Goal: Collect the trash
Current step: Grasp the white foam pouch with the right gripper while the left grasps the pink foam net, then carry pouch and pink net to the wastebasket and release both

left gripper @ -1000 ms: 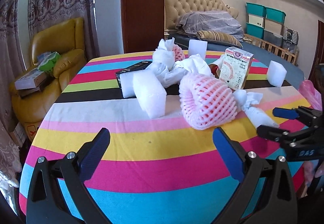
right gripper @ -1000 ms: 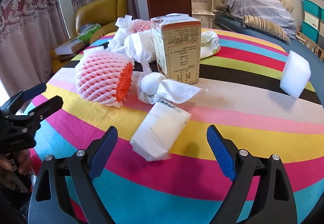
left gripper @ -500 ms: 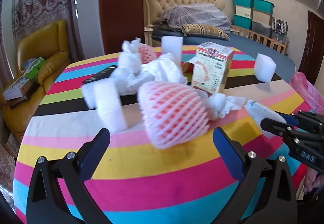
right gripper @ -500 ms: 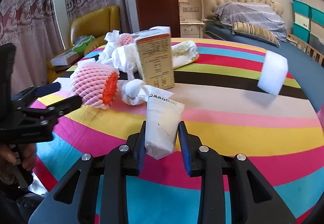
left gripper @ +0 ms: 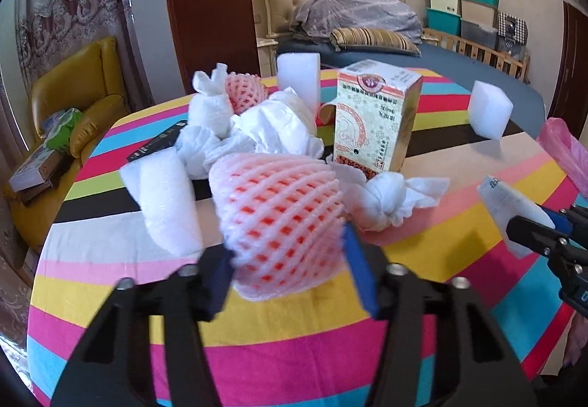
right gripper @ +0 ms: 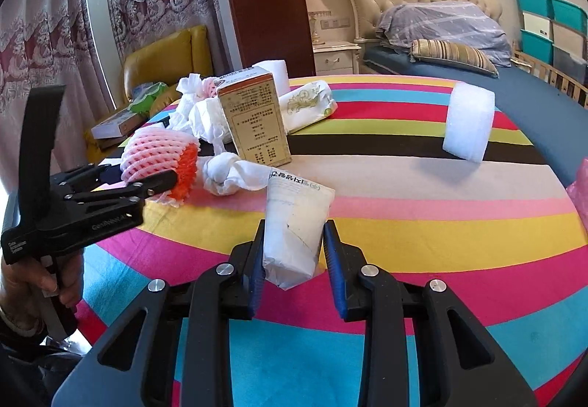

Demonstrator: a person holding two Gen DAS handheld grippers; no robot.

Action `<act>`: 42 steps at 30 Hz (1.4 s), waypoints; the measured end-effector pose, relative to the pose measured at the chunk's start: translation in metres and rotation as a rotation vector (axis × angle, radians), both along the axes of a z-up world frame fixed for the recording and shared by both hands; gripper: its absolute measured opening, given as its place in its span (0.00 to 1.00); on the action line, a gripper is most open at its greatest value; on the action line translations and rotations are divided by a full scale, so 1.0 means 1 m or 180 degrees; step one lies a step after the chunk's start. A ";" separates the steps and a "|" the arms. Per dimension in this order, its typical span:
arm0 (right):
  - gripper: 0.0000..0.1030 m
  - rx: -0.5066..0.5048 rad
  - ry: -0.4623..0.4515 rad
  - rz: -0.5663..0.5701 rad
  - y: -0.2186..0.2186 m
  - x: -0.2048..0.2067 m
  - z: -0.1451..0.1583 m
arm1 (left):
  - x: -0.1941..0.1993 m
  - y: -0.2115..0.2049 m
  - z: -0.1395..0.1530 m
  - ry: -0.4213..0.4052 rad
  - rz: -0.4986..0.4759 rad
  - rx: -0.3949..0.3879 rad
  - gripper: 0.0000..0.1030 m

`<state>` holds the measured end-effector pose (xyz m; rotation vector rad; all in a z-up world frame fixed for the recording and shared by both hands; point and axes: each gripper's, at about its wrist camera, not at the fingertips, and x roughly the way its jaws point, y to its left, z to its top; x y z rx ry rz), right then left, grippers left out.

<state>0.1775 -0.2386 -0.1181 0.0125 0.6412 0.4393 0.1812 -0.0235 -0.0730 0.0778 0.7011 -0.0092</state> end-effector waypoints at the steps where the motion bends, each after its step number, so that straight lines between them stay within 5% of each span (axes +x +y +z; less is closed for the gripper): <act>1: 0.29 0.0011 -0.0004 0.0004 0.000 0.000 0.001 | -0.003 0.001 0.001 -0.0024 -0.0014 0.0003 0.38; 6: 0.29 0.0036 -0.0047 0.0010 0.000 -0.004 0.004 | -0.019 0.000 0.007 -0.0149 -0.0045 0.0047 0.22; 20: 0.29 0.0181 -0.0206 -0.0147 -0.030 -0.018 0.018 | -0.049 -0.019 0.032 -0.0388 -0.0283 0.0039 0.21; 42: 0.29 0.0184 -0.0467 -0.0796 -0.125 -0.040 0.026 | -0.047 -0.142 0.047 -0.0669 -0.1283 -0.0242 0.22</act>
